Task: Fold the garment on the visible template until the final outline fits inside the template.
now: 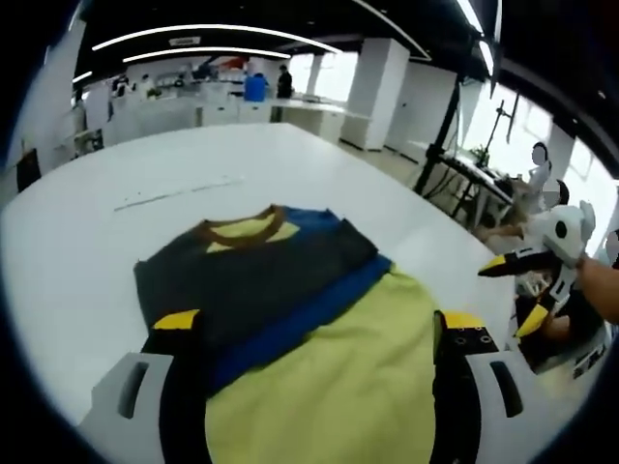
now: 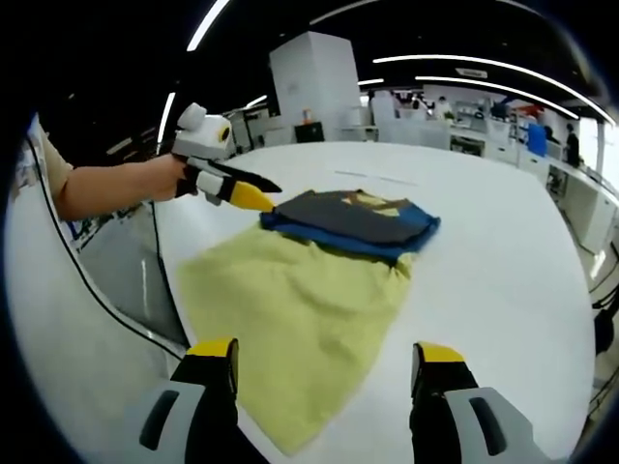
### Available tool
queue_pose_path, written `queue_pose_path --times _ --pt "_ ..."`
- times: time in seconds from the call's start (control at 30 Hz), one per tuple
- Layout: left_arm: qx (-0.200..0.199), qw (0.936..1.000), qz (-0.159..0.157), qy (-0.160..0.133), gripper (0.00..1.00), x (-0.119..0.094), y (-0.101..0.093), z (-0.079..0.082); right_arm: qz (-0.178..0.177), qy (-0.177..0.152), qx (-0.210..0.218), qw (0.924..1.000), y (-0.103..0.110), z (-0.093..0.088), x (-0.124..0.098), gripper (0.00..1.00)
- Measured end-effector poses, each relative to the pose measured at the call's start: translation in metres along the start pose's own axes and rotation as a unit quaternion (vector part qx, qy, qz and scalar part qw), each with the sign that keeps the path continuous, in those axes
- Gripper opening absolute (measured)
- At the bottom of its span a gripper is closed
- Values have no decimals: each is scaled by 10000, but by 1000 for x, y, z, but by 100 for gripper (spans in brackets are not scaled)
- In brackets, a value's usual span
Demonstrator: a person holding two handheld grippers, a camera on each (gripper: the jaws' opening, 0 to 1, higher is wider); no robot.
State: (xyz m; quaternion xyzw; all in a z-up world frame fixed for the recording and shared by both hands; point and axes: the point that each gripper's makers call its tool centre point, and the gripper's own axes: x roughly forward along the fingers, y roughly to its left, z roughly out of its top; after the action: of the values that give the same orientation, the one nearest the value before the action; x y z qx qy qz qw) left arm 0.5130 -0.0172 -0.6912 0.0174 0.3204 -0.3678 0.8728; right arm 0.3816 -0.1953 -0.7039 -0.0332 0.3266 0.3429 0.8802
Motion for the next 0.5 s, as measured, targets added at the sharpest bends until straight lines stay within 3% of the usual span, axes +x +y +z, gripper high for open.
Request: queue_pose_path --times 0.5 --pt "-153 9999 40 -38 94 -21 4 -17 17 19 -2 10000 4 1 4 72"
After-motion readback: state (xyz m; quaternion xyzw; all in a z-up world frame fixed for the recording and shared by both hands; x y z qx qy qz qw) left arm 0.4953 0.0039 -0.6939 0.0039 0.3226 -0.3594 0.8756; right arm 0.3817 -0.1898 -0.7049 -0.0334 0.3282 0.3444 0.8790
